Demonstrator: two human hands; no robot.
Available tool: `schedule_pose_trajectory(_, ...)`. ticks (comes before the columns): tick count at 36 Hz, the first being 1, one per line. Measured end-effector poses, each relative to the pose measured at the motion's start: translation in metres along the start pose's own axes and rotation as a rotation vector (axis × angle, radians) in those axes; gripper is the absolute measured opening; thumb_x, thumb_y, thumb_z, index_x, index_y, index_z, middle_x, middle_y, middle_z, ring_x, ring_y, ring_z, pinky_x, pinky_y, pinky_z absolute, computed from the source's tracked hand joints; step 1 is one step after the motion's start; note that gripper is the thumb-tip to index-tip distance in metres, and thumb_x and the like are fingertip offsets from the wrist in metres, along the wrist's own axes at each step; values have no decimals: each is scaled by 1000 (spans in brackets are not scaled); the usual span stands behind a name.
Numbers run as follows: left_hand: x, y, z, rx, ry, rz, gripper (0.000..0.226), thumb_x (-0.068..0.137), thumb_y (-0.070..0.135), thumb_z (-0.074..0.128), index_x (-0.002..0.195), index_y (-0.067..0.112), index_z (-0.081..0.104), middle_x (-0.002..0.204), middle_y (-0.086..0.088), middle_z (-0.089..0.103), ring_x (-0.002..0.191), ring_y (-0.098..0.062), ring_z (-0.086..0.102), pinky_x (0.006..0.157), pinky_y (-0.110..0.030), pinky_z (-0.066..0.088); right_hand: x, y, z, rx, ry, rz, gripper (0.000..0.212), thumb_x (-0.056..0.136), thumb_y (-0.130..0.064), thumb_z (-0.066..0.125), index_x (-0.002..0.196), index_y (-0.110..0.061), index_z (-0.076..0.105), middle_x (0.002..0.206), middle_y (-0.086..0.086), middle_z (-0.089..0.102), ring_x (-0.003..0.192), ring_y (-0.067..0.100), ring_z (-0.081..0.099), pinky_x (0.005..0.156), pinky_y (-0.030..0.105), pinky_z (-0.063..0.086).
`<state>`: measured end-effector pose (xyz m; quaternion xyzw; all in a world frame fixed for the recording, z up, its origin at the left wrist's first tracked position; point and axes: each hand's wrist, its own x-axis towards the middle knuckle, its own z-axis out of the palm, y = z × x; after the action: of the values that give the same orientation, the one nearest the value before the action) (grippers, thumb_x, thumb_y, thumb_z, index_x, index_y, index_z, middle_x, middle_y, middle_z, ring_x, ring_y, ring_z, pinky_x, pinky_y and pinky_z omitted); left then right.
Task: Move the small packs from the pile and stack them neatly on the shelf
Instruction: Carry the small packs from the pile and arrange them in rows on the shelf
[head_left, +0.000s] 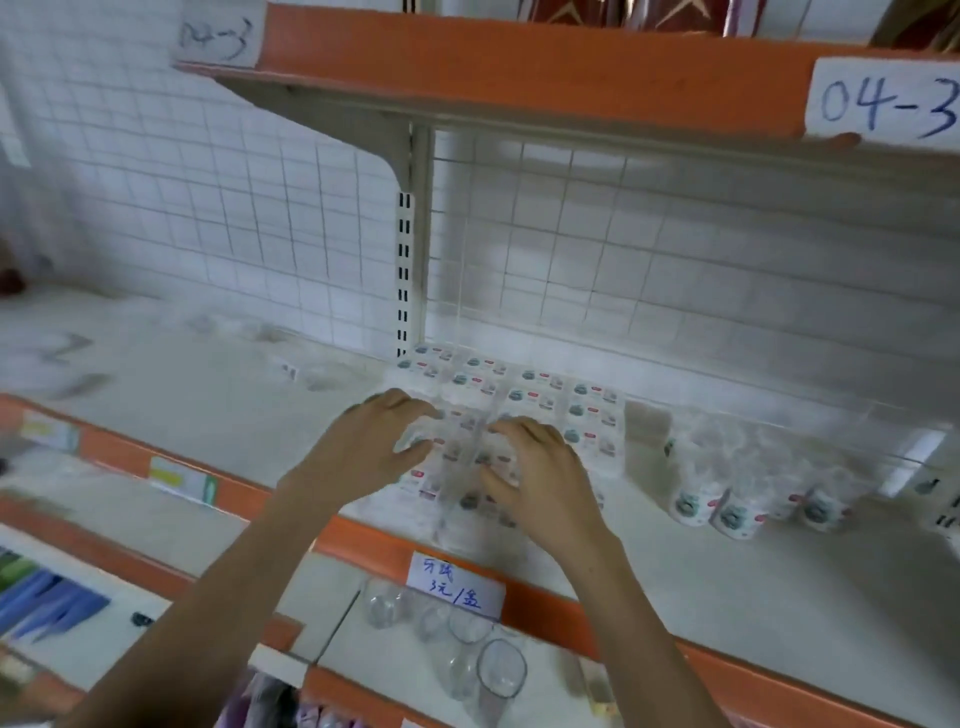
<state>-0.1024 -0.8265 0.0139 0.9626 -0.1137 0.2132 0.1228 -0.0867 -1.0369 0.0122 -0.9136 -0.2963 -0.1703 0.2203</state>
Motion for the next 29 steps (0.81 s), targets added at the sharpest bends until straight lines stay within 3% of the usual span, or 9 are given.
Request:
schedule_pose_trajectory(3,-55,-26,-15,16,40,-51,48,80,45,39,107,16,65,95,-3,64,77,-24,66,63,-33,53,-6,-46,22,98,-10,-110,45,81,-43,47,117,-19,58,121,-1,58,111,22,52,90,35,43)
schedule_pose_trajectory(9,-159,-68,-47,115,35,-302,49,80,45,39,109,14,65,101,-5,67,86,-25,65,72,-31,51,-16,-133,78,185,-120,-242,45,83,-44,49,118,-18,58,121,-2,57,111,22,52,90,37,47)
schedule_pose_trajectory(13,-236,-93,-64,144,59,-495,39,79,35,57,110,12,63,102,-8,65,88,-28,63,72,-35,52,-28,-192,114,208,-272,-342,41,88,-37,57,125,-21,52,130,-4,50,122,16,42,99,31,36)
schedule_pose_trajectory(15,-270,-104,-72,165,57,-554,42,75,40,59,107,13,64,98,-7,65,86,-27,64,69,-35,53,-35,-217,131,224,-327,-363,40,87,-37,56,124,-21,53,129,-5,50,122,15,43,99,31,37)
schedule_pose_trajectory(22,-363,-136,-89,308,31,-676,47,72,50,46,97,16,66,87,-4,66,78,-24,66,64,-31,52,-65,-295,175,245,-470,-397,46,86,-43,51,128,-23,48,129,-8,49,118,14,43,96,25,36)
schedule_pose_trajectory(27,-401,-154,-95,333,-2,-724,45,63,41,79,99,18,67,89,0,67,75,-19,66,58,-32,51,-76,-333,198,266,-547,-424,45,89,-41,53,131,-28,43,133,-12,45,122,7,37,96,16,31)
schedule_pose_trajectory(29,-409,-162,-95,328,11,-737,47,59,40,82,99,19,67,86,3,66,73,-16,66,57,-30,51,-76,-344,204,266,-564,-425,45,90,-43,51,132,-30,41,135,-13,43,123,5,35,94,11,26)
